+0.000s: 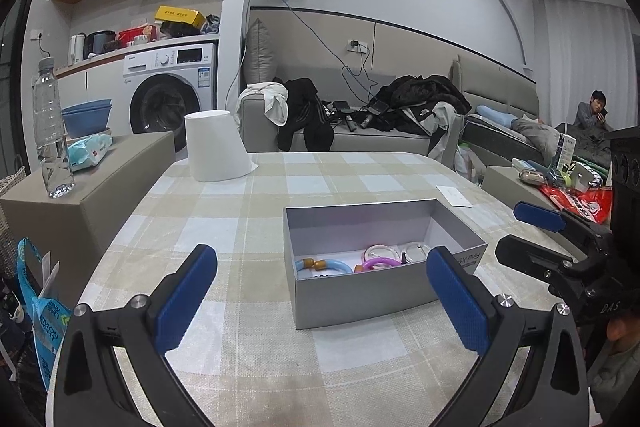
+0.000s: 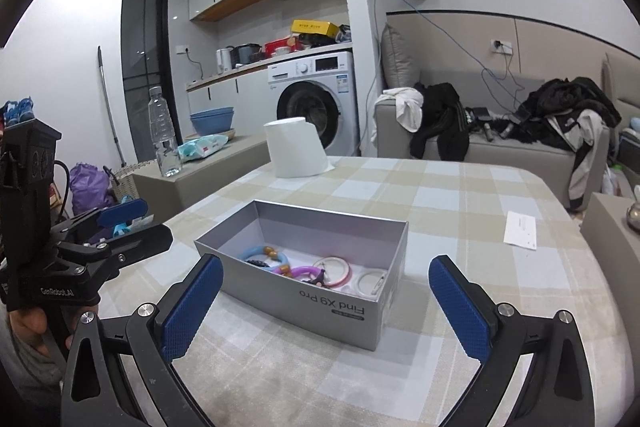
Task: Organize jewelry
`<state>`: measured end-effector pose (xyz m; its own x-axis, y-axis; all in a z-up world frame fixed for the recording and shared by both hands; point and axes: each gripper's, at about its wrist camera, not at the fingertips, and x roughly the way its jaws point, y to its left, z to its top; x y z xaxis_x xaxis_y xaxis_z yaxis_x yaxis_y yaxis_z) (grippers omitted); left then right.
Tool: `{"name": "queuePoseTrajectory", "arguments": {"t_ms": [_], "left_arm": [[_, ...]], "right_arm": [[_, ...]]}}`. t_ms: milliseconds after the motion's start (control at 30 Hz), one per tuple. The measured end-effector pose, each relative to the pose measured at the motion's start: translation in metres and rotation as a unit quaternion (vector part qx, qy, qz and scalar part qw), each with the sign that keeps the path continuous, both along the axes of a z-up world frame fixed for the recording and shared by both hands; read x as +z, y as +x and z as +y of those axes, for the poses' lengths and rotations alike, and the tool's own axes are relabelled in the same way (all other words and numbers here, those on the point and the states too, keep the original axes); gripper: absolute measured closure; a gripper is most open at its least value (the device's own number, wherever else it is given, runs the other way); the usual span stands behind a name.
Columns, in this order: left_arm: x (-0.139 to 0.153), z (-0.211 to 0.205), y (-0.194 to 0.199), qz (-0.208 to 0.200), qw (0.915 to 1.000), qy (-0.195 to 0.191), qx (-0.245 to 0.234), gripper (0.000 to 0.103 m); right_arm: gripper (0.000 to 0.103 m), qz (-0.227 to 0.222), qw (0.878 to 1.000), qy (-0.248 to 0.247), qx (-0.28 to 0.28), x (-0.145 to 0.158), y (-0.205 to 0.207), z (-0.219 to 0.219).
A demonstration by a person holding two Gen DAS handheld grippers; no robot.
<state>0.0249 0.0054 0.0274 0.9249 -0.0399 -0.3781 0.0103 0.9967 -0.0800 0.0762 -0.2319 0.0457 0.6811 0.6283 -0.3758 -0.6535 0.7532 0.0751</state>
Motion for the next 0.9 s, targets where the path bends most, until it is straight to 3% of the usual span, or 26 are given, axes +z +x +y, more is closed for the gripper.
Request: {"name": "queuePoseTrajectory", "arguments": {"t_ms": [433, 900], "left_arm": [[-0.004, -0.005, -0.001, 0.001, 0.9998, 0.019, 0.004, 0.001], [-0.005, -0.003, 0.002, 0.011, 0.9999, 0.012, 0.006, 0.001]], "right_arm": [[0.000, -0.034, 0.999, -0.003, 0.012, 0.001, -0.013, 0.001], [0.000, -0.024, 1.000, -0.003, 0.012, 0.000, -0.009, 0.001]]}}
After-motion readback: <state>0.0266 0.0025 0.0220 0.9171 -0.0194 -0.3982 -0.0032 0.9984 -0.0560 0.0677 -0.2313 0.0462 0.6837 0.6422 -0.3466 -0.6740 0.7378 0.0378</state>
